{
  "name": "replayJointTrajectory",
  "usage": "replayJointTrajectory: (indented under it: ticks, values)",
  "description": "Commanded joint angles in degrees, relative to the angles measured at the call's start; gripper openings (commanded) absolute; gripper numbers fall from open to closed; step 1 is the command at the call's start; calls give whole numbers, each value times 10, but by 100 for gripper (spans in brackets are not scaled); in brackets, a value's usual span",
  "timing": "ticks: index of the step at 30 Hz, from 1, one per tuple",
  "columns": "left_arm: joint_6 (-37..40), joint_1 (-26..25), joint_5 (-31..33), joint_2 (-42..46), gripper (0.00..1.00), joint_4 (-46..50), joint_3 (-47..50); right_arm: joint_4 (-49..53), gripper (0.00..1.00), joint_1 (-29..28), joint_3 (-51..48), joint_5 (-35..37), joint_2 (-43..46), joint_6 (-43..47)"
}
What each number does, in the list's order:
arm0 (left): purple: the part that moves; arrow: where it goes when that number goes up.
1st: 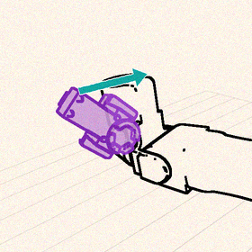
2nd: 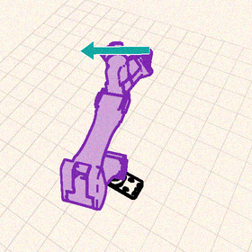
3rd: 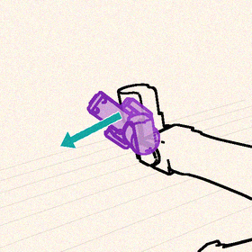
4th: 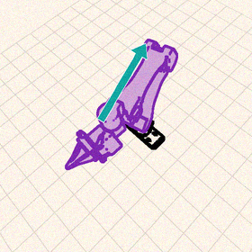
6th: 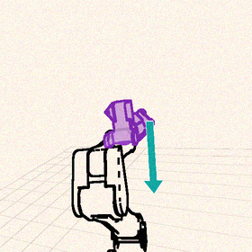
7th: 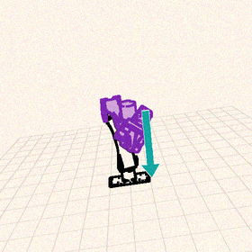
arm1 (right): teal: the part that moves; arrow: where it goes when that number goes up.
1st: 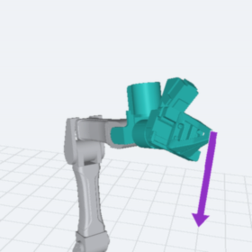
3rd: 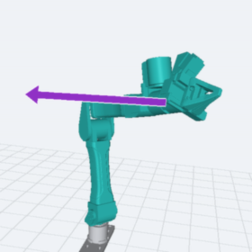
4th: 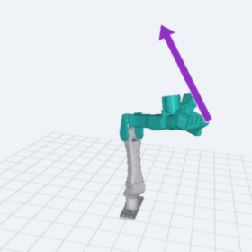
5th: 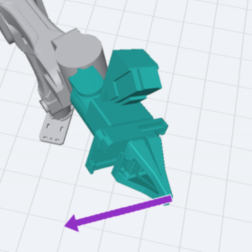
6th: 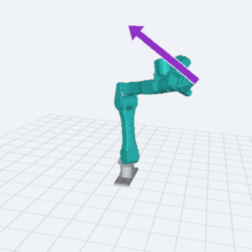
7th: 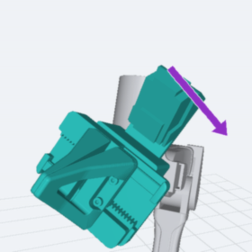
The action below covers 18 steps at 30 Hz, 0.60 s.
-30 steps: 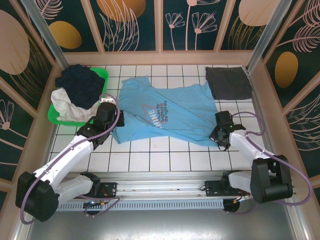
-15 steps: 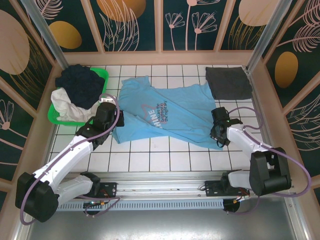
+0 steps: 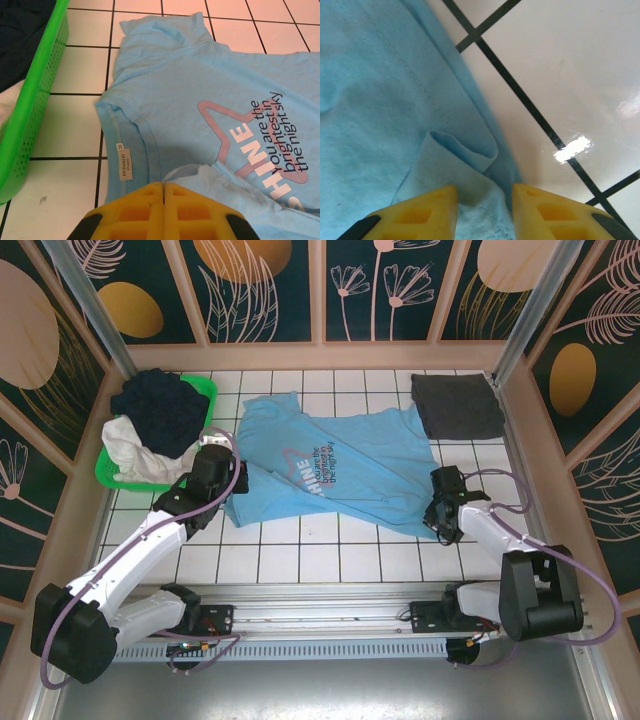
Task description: Fold and stack the t-shirts
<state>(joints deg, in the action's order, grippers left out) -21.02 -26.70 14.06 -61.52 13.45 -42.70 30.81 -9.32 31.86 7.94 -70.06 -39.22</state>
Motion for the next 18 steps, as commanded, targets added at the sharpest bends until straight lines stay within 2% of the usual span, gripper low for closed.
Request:
replayJointTrajectory:
  ticks: [1, 9, 11, 12, 14, 18]
  values:
    - [9, -1, 10, -3, 0, -11, -5, -24, 29, 6, -10, -29, 20, -2]
    - [11, -1, 12, -2, 0, -8, -7, -12, 2, 7, -1, -27, 24, 7]
    - [11, -1, 13, -1, 0, -7, -7, -3, 1, 7, 3, -27, 25, 13]
    - [11, -1, 13, 0, 0, -6, -7, 5, 6, 7, 6, -19, 23, 14]
    - [11, -1, 13, 0, 0, -5, -8, 13, 24, 8, 6, -4, 22, 5]
    - [9, -1, 13, 0, 0, -6, -5, 18, 40, 7, 3, 42, 11, -16]
